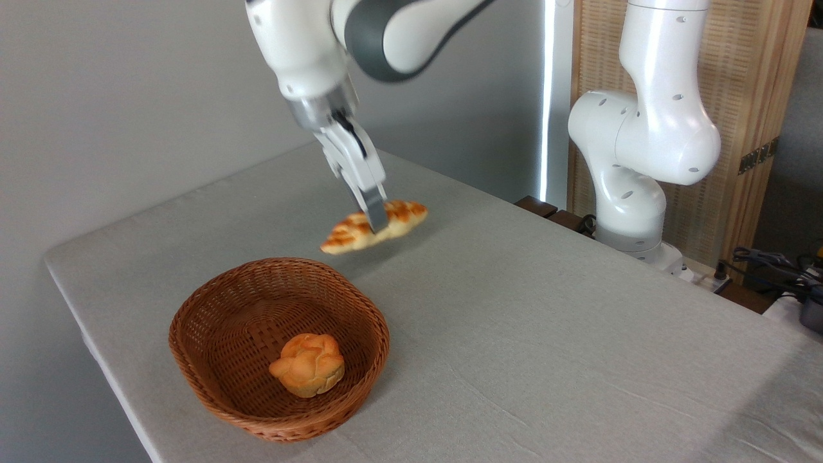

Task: Put bread into the basket
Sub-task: 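Lift the pastry and carry it over the wicker basket, then open the gripper to release the pastry beside the round roll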

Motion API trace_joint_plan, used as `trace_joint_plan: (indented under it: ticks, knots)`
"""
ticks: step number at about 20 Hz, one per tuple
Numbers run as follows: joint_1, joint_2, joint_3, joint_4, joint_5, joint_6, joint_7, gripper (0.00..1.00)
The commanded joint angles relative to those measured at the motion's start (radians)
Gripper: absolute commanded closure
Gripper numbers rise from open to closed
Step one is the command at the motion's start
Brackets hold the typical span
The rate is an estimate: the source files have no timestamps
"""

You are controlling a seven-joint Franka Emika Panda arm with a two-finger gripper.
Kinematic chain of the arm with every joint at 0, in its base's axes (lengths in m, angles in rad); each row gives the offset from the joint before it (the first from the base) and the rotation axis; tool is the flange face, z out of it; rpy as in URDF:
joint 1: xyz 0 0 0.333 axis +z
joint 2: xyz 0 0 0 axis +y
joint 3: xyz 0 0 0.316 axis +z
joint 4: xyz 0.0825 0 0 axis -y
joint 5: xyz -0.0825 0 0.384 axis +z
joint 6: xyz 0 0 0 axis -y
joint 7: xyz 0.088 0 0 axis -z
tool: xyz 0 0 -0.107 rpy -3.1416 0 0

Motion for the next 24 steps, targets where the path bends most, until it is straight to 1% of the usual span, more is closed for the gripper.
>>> trace_joint_plan:
  ticks: [1,2,4,8,9,11,13,14,15,16,24]
  knots:
    - [-0.004,0.036,0.082,0.140,-0.037,-0.018,0.073,0.67]
    - [-0.004,0.050,0.103,0.158,-0.063,0.002,0.085,0.64]
    - [-0.004,0.068,0.122,0.164,-0.112,0.118,0.120,0.61]
    - [-0.004,0.137,0.111,0.161,-0.118,0.334,0.127,0.61]
    - [-0.004,0.157,0.108,0.158,-0.117,0.383,0.127,0.57]
    - [-0.006,0.193,0.105,0.154,-0.104,0.439,0.157,0.48]
    - [-0.004,0.209,0.105,0.140,-0.092,0.445,0.249,0.27]
    - [-0.004,0.210,0.105,0.131,-0.089,0.445,0.277,0.16]
    - [-0.004,0.210,0.105,0.126,-0.089,0.445,0.280,0.06]
    - [-0.004,0.211,0.105,0.123,-0.088,0.445,0.280,0.00]
    - [-0.004,0.219,0.105,0.117,-0.088,0.447,0.282,0.00]
